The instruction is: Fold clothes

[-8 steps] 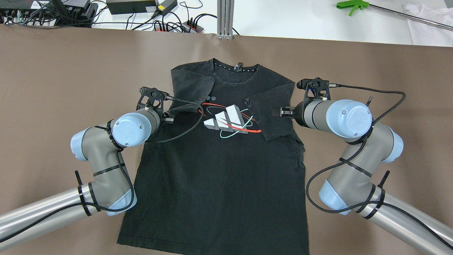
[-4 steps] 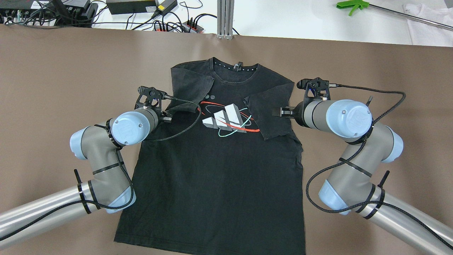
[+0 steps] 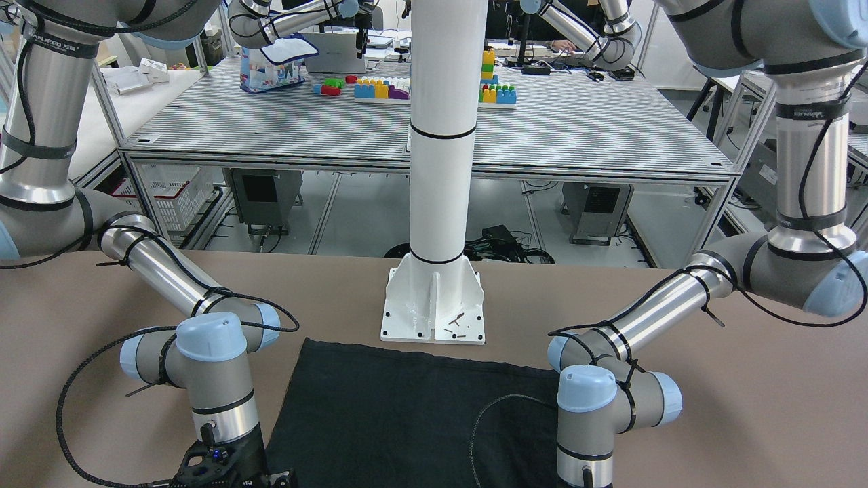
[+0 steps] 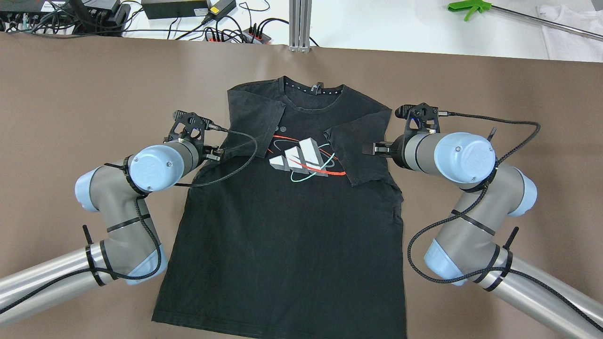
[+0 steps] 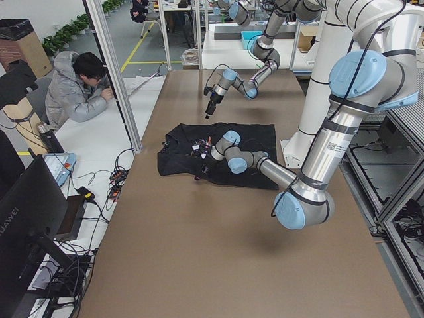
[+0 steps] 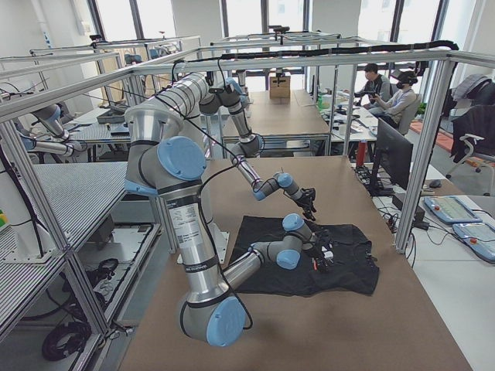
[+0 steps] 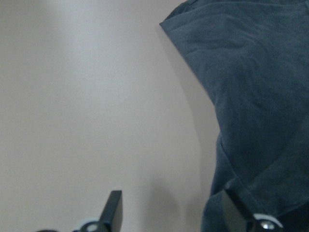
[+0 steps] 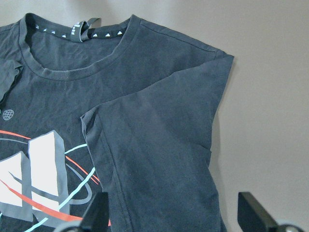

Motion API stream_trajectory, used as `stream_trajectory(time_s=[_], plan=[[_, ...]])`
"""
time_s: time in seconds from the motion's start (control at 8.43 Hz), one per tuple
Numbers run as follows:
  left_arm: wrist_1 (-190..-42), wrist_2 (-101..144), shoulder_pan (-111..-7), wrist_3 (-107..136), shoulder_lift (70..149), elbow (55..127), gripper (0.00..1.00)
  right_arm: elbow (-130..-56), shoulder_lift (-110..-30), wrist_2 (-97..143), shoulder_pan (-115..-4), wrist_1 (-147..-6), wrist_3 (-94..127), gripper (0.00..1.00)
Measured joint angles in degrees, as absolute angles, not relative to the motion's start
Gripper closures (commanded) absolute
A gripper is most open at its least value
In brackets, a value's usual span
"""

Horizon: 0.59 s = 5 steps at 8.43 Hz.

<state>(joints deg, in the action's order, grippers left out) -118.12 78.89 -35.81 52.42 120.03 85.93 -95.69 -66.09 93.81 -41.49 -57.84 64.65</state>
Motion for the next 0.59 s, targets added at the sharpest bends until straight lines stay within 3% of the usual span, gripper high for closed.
stream_trajectory(time_s=[0.59], plan=[[-118.1, 92.26, -38.44, 61.65, 113.18, 98.87, 0.01, -98.46, -67.24, 98.24, -41.66, -58.37, 64.72, 0.06]])
